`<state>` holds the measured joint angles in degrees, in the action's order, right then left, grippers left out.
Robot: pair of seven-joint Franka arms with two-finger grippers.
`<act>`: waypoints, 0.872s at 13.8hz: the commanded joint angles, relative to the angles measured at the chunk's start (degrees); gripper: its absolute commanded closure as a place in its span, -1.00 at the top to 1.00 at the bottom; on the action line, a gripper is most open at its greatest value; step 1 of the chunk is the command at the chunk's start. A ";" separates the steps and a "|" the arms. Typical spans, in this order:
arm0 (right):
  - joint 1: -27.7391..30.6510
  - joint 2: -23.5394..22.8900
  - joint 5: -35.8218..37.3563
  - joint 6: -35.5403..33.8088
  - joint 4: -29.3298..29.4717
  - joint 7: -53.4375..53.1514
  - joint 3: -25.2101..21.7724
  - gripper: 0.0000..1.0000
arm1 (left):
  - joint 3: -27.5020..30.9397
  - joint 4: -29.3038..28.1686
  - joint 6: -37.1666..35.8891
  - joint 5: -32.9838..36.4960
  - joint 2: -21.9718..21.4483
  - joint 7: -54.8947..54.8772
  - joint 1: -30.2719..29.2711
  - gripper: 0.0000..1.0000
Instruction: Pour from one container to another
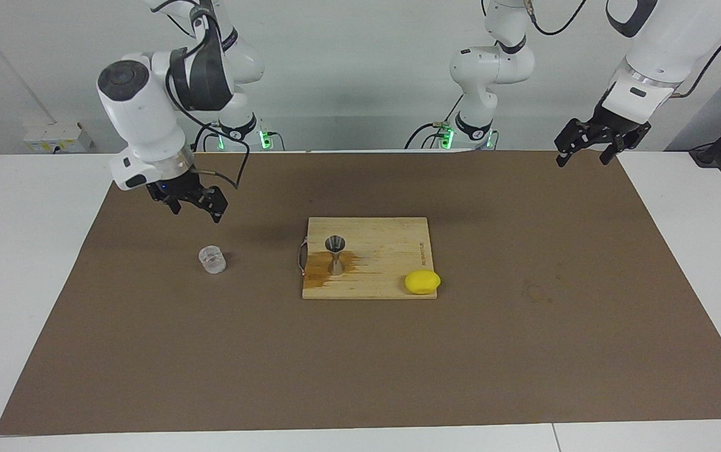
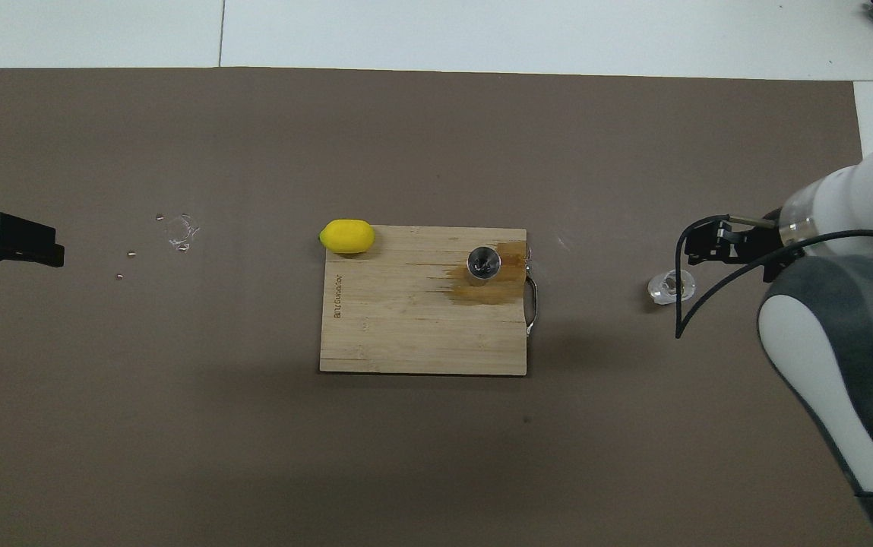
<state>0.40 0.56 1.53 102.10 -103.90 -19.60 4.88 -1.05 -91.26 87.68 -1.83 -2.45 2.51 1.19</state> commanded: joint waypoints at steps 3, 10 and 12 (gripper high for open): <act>1.71 -1.70 1.37 -12.34 16.77 7.02 -0.22 1.00 | 0.17 -1.20 0.30 0.42 -0.98 -0.14 0.22 1.00; 3.47 0.40 0.05 -17.81 15.30 13.01 0.04 1.00 | 0.17 -1.20 0.30 0.42 -0.98 -0.23 0.22 1.00; 3.47 0.31 -1.62 -18.77 15.65 12.66 0.30 1.00 | 0.17 -1.20 0.30 0.42 -0.98 -0.23 0.22 1.00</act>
<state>3.53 0.62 1.20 84.35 -88.12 -7.47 4.66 -1.05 -91.26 87.68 -1.83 -2.45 2.51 1.19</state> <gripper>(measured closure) 0.000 0.000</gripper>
